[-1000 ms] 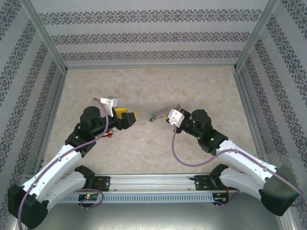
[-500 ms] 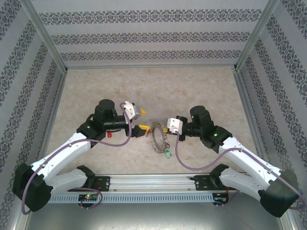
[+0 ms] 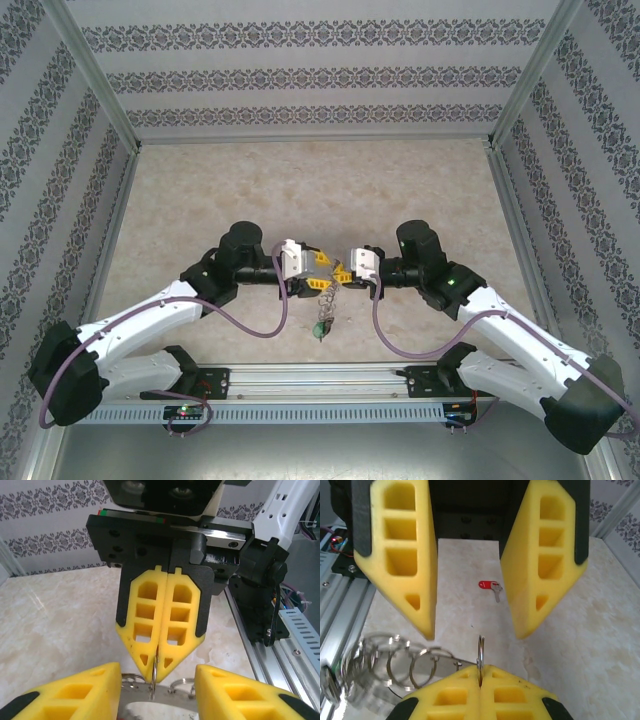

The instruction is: Put the keys on the keyring

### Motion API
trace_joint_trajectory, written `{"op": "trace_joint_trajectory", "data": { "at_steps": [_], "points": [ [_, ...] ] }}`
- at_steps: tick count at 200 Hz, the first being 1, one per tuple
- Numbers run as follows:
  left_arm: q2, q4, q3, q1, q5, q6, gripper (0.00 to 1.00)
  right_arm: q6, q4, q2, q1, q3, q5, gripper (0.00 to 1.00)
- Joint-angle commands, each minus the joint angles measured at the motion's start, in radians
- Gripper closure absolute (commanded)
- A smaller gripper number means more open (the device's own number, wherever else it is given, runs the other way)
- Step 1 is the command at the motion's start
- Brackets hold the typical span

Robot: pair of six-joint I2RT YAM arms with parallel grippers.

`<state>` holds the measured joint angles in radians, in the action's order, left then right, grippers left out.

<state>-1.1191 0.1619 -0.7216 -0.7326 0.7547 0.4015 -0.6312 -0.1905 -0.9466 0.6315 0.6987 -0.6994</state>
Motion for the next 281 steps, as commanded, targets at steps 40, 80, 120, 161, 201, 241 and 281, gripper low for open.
{"op": "trace_joint_trajectory", "data": {
  "at_steps": [40,80,120,161,201,241,281],
  "points": [
    [0.055,-0.044,0.019,-0.017,-0.066,0.119,0.76,0.015,0.046,0.025,0.02,0.05,-0.048,1.0],
    [0.046,-0.093,0.0,-0.017,-0.068,0.156,0.88,0.005,0.042,0.019,0.025,0.065,-0.042,1.0],
    [0.04,-0.098,0.002,-0.017,-0.087,0.155,0.75,-0.009,0.044,0.004,0.036,0.081,-0.038,1.0],
    [0.041,-0.079,-0.002,-0.017,-0.082,0.136,0.79,-0.016,0.045,-0.012,0.045,0.093,-0.046,1.0],
    [0.038,-0.055,-0.009,-0.017,-0.068,0.114,0.79,-0.016,0.053,-0.022,0.051,0.094,-0.044,1.0],
    [0.041,-0.039,-0.009,-0.018,-0.066,0.097,0.82,-0.016,0.054,-0.022,0.053,0.088,-0.037,1.0],
    [0.045,-0.013,-0.003,-0.017,-0.063,0.074,0.79,-0.021,0.049,-0.026,0.055,0.081,-0.031,1.0]
  ]
}}
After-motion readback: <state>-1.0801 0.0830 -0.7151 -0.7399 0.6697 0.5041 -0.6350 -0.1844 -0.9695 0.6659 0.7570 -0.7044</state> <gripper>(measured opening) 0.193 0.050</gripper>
